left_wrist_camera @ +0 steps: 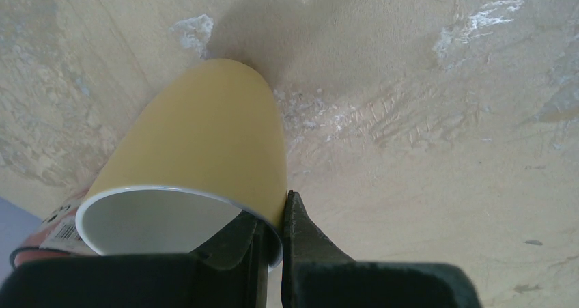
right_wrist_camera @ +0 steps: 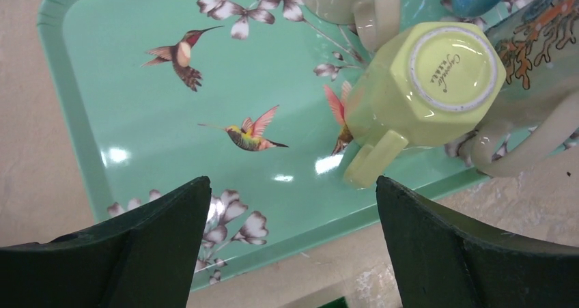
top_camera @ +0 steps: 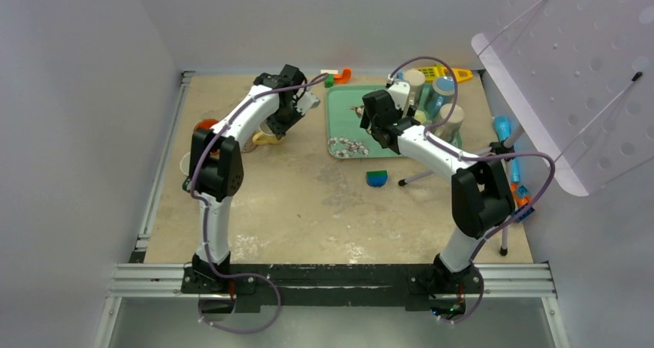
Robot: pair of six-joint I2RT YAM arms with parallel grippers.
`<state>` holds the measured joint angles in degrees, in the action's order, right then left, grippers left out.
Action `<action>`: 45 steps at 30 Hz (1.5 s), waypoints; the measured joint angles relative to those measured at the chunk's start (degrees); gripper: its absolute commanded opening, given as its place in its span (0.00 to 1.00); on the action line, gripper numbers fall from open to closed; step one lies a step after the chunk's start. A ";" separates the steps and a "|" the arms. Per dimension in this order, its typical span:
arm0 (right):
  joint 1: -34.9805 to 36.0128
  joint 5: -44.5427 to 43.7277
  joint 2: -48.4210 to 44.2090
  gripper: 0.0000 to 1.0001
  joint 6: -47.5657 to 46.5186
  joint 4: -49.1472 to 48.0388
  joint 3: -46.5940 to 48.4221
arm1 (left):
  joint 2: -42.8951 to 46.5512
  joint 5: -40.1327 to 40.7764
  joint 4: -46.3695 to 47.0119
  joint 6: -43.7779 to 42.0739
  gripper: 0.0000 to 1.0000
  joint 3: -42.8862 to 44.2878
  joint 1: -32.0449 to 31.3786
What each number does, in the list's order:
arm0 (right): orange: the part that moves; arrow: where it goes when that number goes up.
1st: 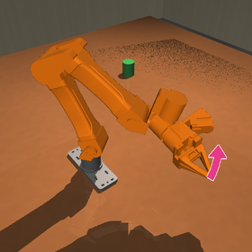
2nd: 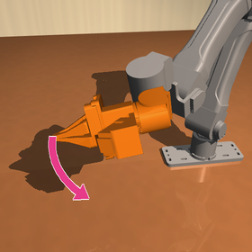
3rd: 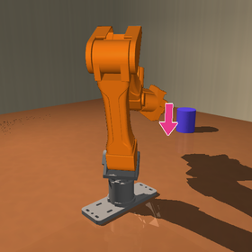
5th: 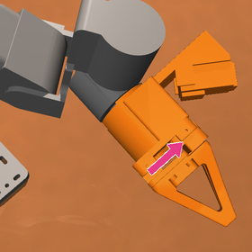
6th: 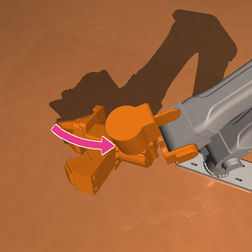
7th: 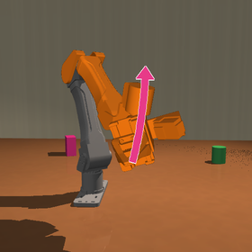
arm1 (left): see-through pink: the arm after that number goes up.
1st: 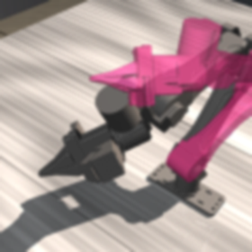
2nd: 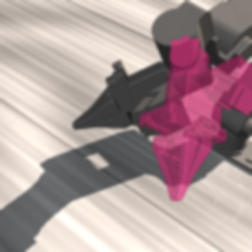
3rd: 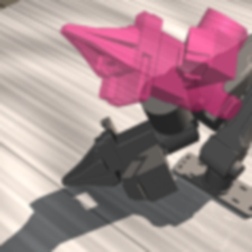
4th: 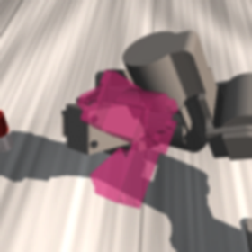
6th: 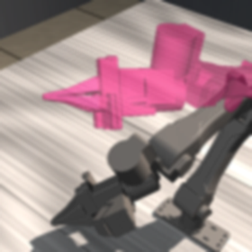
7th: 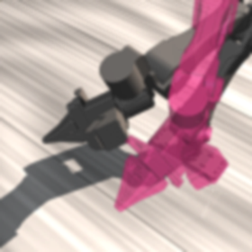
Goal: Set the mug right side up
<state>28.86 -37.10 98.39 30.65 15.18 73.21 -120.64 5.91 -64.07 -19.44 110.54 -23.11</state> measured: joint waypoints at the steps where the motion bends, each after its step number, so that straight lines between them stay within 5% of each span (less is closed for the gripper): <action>1: -0.02 -0.61 0.28 0.89 0.96 0.37 0.00 | -1.01 0.11 0.13 -0.26 0.00 0.50 0.11; 9: -1.97 -2.43 0.61 0.85 8.57 0.72 -2.99 | -4.17 -2.08 -0.33 -1.40 0.00 1.88 0.15; 17: -7.15 -2.40 6.49 0.81 11.74 1.27 -2.34 | -3.87 -4.68 0.24 -1.14 0.59 1.36 0.48; 23: -7.15 -2.38 10.51 0.51 12.41 2.69 -1.92 | 3.65 -6.08 -0.02 -0.61 0.65 -0.79 0.48; 27: -8.00 -2.12 11.17 0.03 12.09 2.64 -1.92 | 13.42 -7.82 -0.20 -0.44 0.66 -0.79 0.48; 28: -8.24 -2.01 11.17 0.00 12.04 2.34 -1.95 | 15.63 -8.41 -0.31 -0.33 0.67 -0.79 0.48; 37: -8.31 2.67 9.16 0.00 2.91 -2.32 -3.43 | 34.45 -18.08 -0.31 2.23 0.73 -8.66 0.52; 45: 0.13 19.28 -13.33 0.00 -6.51 -13.49 -11.37 | 43.39 -36.72 3.96 10.62 0.83 -14.05 8.07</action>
<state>28.99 -17.82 85.06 24.14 1.69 61.84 -77.25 -30.81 -60.12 -8.82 96.49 -15.05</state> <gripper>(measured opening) 0.200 0.795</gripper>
